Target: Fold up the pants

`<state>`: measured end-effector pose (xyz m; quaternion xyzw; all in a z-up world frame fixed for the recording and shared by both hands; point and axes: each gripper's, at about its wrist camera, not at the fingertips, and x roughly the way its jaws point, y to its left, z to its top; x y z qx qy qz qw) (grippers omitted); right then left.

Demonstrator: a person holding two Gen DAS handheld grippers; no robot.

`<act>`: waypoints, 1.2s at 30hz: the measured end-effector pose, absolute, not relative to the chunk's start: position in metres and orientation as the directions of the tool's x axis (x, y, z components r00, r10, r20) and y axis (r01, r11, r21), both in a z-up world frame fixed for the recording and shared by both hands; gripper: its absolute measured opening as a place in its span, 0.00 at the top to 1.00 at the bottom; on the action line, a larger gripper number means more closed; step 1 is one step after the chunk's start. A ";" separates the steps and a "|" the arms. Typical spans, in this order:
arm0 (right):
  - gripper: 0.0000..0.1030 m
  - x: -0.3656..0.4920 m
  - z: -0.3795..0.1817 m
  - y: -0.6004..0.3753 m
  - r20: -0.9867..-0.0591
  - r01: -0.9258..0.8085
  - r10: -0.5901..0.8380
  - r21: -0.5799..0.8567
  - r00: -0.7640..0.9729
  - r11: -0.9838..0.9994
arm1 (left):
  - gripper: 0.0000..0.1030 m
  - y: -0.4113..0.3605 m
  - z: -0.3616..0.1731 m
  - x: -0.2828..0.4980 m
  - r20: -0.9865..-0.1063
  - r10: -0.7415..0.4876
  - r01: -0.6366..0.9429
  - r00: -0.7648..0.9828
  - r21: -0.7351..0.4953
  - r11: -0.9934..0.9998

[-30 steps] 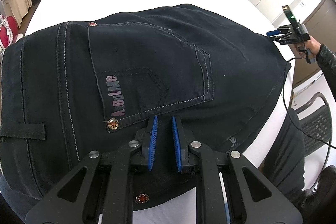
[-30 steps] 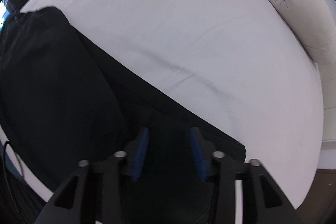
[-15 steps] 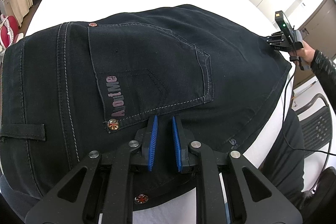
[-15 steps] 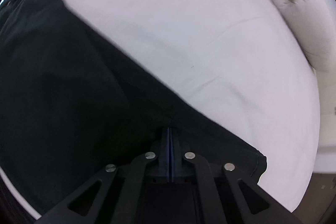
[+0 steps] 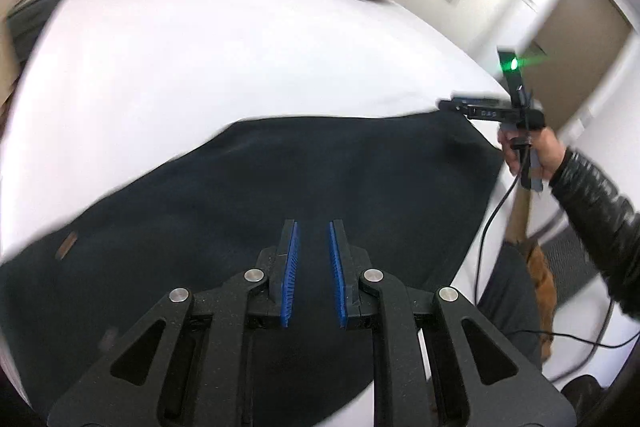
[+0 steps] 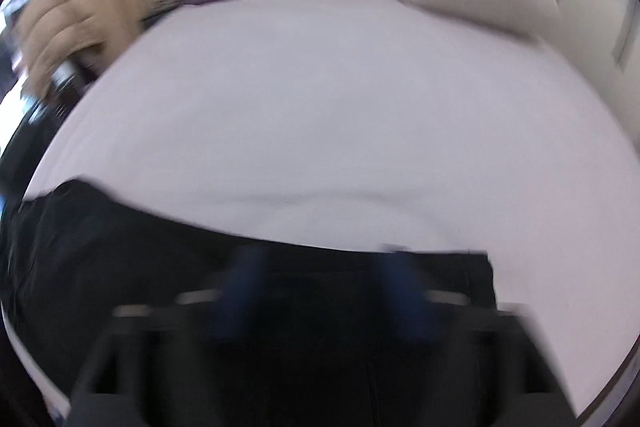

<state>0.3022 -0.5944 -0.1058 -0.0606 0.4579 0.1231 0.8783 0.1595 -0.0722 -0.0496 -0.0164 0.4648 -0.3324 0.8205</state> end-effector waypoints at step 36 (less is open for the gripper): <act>1.00 0.303 -0.168 -0.595 -0.821 0.132 -0.072 0.005 0.566 0.991 | 0.85 -0.141 -0.117 0.239 -0.735 -0.527 0.527 0.427 -0.271 0.805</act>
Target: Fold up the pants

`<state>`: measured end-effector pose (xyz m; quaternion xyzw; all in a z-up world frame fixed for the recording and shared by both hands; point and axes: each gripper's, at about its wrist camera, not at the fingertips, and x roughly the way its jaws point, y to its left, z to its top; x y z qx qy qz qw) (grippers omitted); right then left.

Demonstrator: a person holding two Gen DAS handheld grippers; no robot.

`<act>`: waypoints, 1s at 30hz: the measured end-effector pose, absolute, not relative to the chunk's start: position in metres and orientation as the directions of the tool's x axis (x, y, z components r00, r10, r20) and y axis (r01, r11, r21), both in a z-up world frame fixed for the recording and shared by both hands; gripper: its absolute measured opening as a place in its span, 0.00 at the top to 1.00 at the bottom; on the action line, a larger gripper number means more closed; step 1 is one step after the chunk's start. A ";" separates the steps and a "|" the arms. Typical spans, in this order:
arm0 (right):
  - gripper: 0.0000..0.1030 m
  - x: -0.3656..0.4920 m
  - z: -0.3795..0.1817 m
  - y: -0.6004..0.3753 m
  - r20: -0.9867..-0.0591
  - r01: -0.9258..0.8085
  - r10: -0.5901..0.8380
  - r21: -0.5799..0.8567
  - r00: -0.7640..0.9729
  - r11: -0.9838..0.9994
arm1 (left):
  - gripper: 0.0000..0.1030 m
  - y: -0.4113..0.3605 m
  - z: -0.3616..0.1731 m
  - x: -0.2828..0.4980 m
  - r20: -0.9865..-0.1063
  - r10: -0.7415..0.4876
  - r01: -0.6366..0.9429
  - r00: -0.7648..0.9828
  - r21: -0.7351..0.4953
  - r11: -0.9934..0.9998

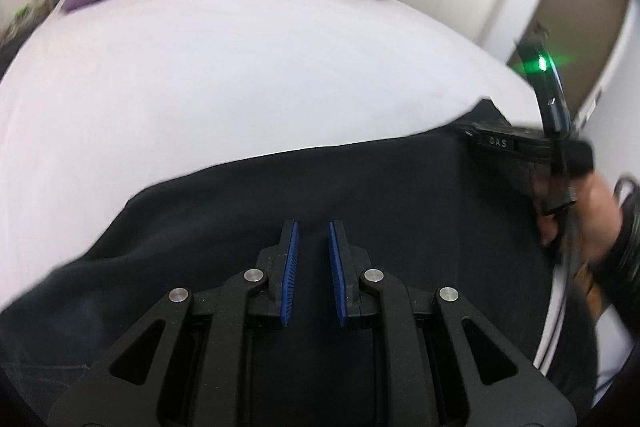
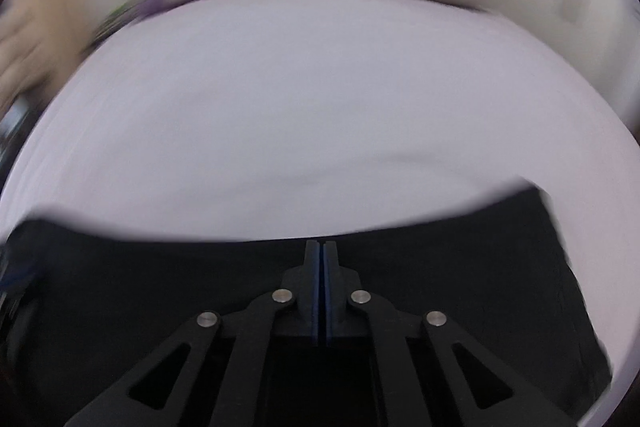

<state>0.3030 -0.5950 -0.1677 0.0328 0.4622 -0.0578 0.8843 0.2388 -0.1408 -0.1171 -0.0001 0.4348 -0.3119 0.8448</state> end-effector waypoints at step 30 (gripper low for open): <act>0.67 0.375 -0.167 -0.731 -0.921 -0.034 0.039 0.028 0.389 0.999 | 0.86 -0.121 -0.128 0.249 -0.733 -0.561 0.496 0.385 -0.348 0.796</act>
